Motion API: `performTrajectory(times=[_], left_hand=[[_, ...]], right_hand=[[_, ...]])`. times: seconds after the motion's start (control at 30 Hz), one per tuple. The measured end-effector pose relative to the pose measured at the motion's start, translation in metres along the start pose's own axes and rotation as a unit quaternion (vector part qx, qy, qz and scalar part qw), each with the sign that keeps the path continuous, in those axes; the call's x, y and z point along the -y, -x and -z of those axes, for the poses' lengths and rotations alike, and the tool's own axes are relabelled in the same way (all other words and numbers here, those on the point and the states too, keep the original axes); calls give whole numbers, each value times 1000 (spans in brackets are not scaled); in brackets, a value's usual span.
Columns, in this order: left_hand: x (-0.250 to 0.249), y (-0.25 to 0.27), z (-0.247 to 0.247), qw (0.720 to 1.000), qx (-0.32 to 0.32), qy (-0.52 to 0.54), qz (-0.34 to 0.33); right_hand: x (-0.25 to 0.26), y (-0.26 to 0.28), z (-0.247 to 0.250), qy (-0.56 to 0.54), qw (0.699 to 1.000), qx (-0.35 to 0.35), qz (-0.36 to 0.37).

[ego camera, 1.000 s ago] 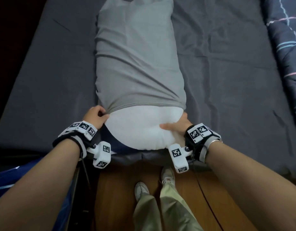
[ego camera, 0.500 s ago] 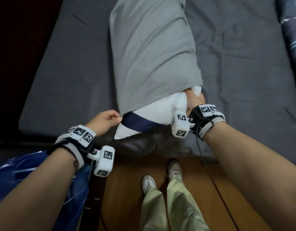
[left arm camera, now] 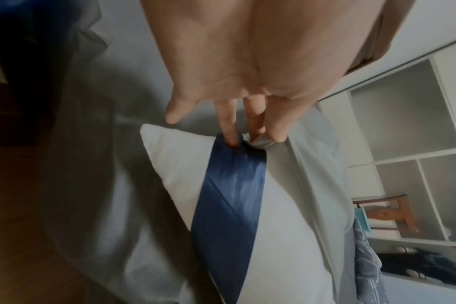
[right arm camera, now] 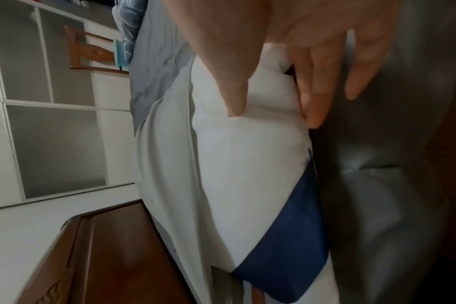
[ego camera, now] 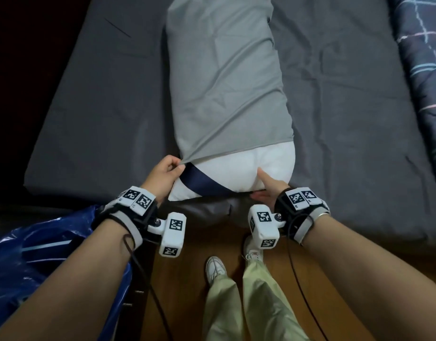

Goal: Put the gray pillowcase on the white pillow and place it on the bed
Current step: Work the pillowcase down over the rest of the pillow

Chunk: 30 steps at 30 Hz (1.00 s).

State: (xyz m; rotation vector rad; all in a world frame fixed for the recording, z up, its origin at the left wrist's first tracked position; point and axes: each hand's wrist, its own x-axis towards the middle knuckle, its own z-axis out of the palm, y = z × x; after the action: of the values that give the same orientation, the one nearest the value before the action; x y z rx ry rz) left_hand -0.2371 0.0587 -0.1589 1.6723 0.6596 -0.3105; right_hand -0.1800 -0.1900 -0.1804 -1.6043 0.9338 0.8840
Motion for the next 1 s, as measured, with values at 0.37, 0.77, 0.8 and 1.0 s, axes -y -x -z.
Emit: performTrajectory(times=[0.37,0.77,0.8,1.0], left_hand=[[-6,-1,3,996,79,-7,-40],[-11,-46,0,968,-68,-177,-162],[-13,-48,-5,974,-61,-153,-154],[-25,-63,-18,979,-41,-128,-153]], right_hand=[[-15,10,-68,-140,956,256,-15],[27,-10,-64,-351,910,206,76],[28,-9,-58,-349,910,209,74],[31,-5,-41,-339,908,232,74]])
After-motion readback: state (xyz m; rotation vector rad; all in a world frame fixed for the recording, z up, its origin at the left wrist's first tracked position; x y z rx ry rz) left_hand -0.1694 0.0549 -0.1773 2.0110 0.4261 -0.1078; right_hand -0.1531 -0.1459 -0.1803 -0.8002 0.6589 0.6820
